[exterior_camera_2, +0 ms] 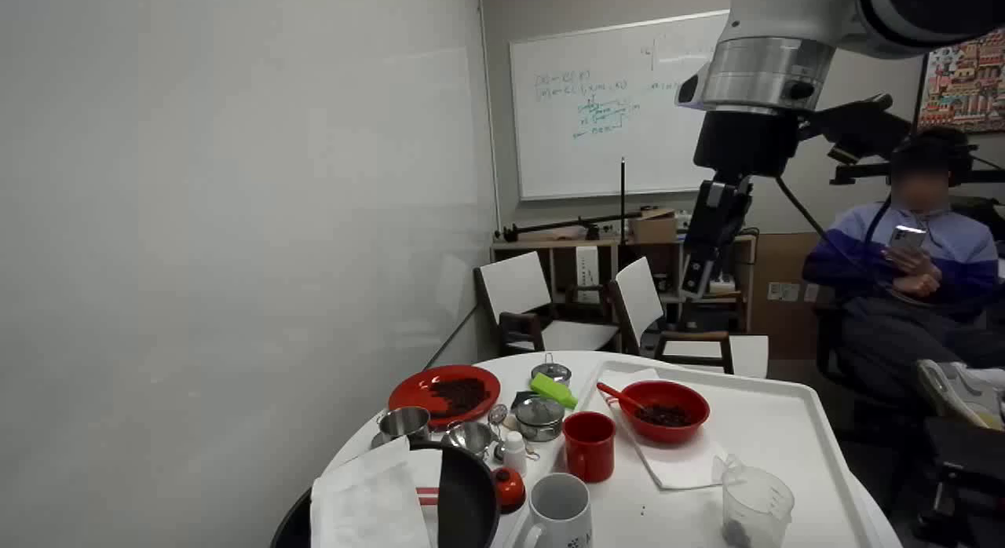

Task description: Pour the contents from the clear jar into the orange bowl

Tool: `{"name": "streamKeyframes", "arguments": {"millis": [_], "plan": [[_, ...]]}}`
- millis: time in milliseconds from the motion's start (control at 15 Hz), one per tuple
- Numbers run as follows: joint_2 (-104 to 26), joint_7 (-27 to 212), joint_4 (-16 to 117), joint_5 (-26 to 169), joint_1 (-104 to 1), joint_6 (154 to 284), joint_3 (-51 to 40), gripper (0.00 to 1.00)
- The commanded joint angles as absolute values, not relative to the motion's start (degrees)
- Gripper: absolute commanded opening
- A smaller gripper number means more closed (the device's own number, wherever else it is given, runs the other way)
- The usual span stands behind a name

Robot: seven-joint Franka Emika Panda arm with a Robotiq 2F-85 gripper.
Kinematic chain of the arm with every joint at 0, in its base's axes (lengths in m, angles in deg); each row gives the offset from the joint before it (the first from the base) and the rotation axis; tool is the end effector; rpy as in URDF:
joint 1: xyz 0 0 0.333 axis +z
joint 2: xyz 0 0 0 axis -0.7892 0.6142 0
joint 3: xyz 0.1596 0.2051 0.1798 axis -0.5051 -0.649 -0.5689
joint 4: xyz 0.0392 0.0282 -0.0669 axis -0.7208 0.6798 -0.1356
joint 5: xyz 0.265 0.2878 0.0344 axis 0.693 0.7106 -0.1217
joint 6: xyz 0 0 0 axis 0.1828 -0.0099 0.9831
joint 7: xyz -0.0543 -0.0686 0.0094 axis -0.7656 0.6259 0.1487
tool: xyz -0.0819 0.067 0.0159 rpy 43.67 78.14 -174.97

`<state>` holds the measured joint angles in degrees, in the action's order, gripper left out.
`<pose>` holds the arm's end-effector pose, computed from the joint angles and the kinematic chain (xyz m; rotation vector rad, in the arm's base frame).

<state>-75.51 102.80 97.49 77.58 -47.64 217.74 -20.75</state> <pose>0.4378 0.1274 0.4563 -3.0755 0.0360 -0.3729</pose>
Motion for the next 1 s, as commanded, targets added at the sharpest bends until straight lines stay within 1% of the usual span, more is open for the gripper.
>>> {"name": "streamKeyframes", "arguments": {"millis": [0, 400, 600, 933], "plan": [[-75.5, 103.0, 97.4, 77.3, -47.1, 217.6, -20.2, 1.00], [-73.6, 120.2, 99.4, 73.7, -53.0, 223.6, -21.4, 1.00], [-70.5, 128.1, 101.7, 70.6, -56.7, 228.3, -21.2, 1.00], [-63.7, 130.2, 103.9, 71.3, -58.1, 232.6, -17.2, 1.00]]}}
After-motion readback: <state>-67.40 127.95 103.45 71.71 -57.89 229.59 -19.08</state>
